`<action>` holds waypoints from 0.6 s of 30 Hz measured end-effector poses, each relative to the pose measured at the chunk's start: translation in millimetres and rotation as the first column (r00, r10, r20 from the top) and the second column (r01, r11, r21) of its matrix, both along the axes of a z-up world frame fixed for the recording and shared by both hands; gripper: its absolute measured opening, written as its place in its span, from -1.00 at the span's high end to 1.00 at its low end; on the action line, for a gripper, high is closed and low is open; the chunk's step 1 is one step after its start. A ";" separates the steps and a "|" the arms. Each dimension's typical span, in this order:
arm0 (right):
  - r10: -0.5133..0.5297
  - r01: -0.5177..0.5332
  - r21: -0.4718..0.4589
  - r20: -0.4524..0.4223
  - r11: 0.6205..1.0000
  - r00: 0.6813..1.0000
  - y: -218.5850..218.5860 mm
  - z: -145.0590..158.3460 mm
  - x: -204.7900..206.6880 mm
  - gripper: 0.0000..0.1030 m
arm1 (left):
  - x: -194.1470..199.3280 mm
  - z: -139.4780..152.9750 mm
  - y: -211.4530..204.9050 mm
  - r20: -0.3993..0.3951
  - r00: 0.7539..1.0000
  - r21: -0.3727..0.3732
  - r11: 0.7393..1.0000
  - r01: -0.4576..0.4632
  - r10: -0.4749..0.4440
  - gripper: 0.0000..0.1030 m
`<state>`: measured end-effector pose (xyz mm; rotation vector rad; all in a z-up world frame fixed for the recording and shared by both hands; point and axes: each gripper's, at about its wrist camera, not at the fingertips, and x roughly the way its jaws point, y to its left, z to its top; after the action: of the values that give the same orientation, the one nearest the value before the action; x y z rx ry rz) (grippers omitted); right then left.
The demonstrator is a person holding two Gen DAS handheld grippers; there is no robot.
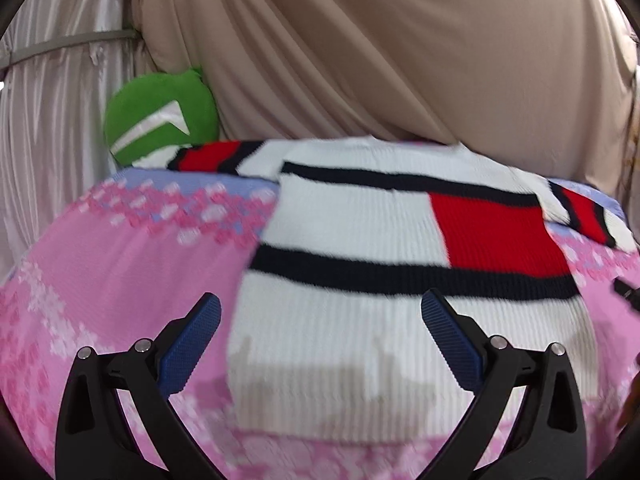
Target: Fold small clothes
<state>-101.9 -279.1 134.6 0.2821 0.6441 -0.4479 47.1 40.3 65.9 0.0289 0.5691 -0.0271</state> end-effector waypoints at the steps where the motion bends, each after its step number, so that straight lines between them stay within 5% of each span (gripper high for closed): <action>1: -0.052 0.052 0.041 0.006 0.998 0.999 -34.4 0.9 7.3 -0.90 | 8.2 2.7 1.4 -0.002 1.000 0.013 1.000 -0.015 0.015 -0.91; 7: -0.288 0.285 0.264 -0.028 0.921 0.957 -201.8 -14.6 33.6 -0.90 | 46.1 -4.1 8.5 -0.082 0.997 -0.005 1.000 -0.011 0.011 -0.91; 11: -0.381 0.355 0.383 -0.008 0.853 0.924 -266.6 -28.3 34.9 -0.89 | 57.8 -14.4 8.2 -0.129 0.991 -0.040 0.999 0.027 -0.032 -0.91; 16: -0.429 0.371 0.471 0.016 0.800 0.903 -303.5 -40.7 46.8 -0.47 | 66.9 -20.8 6.8 -0.150 0.987 -0.070 0.996 0.047 -0.057 -0.90; 18: -0.413 0.353 0.482 0.022 0.802 0.910 -309.5 -38.1 61.3 0.11 | 69.8 -20.4 5.6 -0.154 0.985 -0.097 0.993 0.064 -0.078 -0.89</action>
<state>-40.6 -588.6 96.4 0.9129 0.5631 -0.6561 116.9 46.0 45.5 -0.0433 0.7247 -0.1259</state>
